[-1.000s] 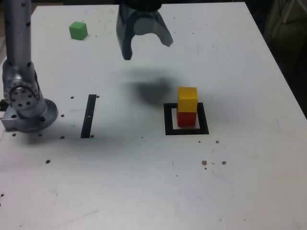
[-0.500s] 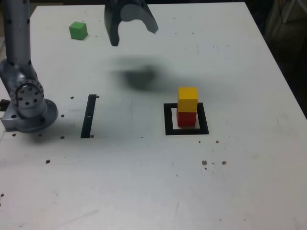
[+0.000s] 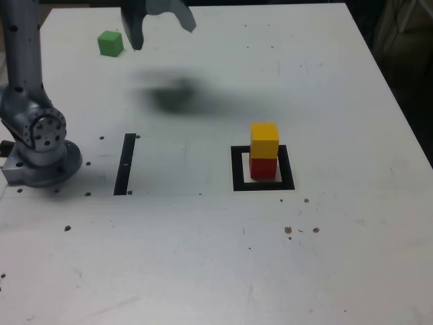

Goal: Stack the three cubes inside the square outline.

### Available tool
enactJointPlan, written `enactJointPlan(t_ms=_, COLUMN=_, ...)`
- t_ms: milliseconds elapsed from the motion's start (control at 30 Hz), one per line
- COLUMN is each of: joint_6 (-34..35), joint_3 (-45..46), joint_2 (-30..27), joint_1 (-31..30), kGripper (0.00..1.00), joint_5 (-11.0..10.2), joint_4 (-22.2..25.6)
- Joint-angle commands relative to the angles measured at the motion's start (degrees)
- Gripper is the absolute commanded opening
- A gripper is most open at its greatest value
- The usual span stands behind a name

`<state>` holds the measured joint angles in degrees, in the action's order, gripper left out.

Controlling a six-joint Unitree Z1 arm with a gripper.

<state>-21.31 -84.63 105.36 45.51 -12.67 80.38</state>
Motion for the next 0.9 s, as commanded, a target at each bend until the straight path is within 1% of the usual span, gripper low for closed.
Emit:
enactJointPlan(t_ms=0, joint_6=-0.8, joint_3=-0.6, joint_2=0.2, joint_1=1.7, kGripper=1.00, joint_5=-0.3, joint_4=0.2)
enactJointPlan(t_ms=333, joint_6=-4.4, joint_3=-4.6, joint_2=4.2, joint_1=9.9, kGripper=1.00, joint_5=-1.7, joint_4=2.9)
enactJointPlan(t_ms=533, joint_6=-10.5, joint_3=-7.3, joint_2=6.4, joint_1=14.9, kGripper=1.00, joint_5=-3.0, joint_4=2.0)
enactJointPlan(t_ms=867, joint_6=-18.9, joint_3=-13.0, joint_2=9.9, joint_1=22.5, kGripper=1.00, joint_5=-3.0, joint_4=2.1)
